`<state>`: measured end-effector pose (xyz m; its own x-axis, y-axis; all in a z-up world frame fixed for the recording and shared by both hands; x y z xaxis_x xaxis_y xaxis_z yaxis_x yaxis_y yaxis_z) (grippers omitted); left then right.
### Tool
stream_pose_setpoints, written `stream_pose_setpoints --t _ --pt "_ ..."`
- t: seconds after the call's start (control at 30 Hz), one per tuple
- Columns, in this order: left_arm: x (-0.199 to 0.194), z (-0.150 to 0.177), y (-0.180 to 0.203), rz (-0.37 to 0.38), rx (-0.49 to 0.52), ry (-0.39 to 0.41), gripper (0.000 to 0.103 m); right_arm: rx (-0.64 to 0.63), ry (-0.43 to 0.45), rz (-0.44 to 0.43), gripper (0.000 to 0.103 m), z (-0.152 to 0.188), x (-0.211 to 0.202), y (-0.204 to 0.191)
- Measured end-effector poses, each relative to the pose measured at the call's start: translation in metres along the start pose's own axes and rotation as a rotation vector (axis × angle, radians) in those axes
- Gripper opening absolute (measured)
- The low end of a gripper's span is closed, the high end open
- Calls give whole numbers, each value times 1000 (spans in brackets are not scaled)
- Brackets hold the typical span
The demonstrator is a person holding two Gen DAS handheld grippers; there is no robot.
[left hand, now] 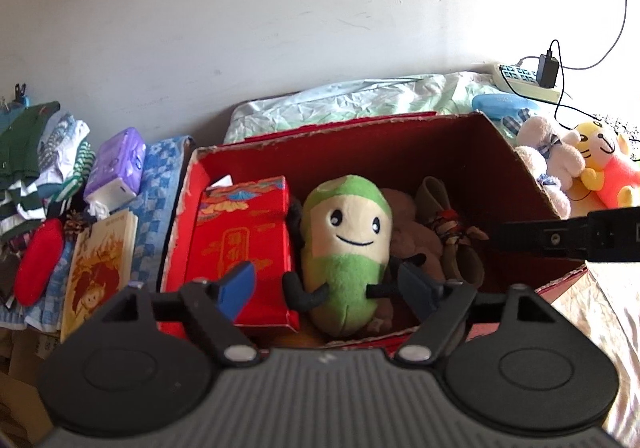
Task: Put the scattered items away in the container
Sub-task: 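Open the right gripper and pull it back from the container, then move the right gripper toward the yellow tiger plush with pink belly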
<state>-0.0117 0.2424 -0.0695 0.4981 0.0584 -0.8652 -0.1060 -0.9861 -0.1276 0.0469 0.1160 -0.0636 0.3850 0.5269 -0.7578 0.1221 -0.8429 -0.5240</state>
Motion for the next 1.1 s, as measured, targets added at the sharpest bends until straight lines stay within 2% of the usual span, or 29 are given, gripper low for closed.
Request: stream_pose_setpoints --t 0.17,0.2,0.27,0.33,0.53,0.73,0.97,1.1 --pt "-7 7 19 -18 4 -18 84 25 -26 3 28 11 -5 16" --pt "-9 8 24 -16 7 -19 84 22 -20 -2 25 12 -8 19" --pt "-14 9 38 -8 14 -13 84 15 -18 -26 24 14 -17 23" --pt "-19 9 52 -3 20 -6 84 7 -16 -18 28 15 -27 29" --pt "-39 5 100 5 61 40 84 11 -18 -7 28 20 -49 64" --pt "-49 0 166 96 133 62 81 83 -34 28 28 27 -68 126" --pt "-32 1 255 251 194 4 84 170 -20 47 29 24 -95 201" --pt "-8 0 288 326 162 -46 70 214 -15 63 29 16 -107 242"
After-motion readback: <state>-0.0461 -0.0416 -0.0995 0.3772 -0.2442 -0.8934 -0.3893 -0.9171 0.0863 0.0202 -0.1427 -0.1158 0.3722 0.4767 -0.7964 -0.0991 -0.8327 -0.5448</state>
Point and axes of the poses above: each gripper's, at about its wrist camera, not at the fingertips, and x roughly the way its jaws point, y to its right, z to its underside, the point moved 9 cm from there along x, roughly the way its jaws point, and after that the axes turned 13 degrees about -y, right-handed, at the moved point
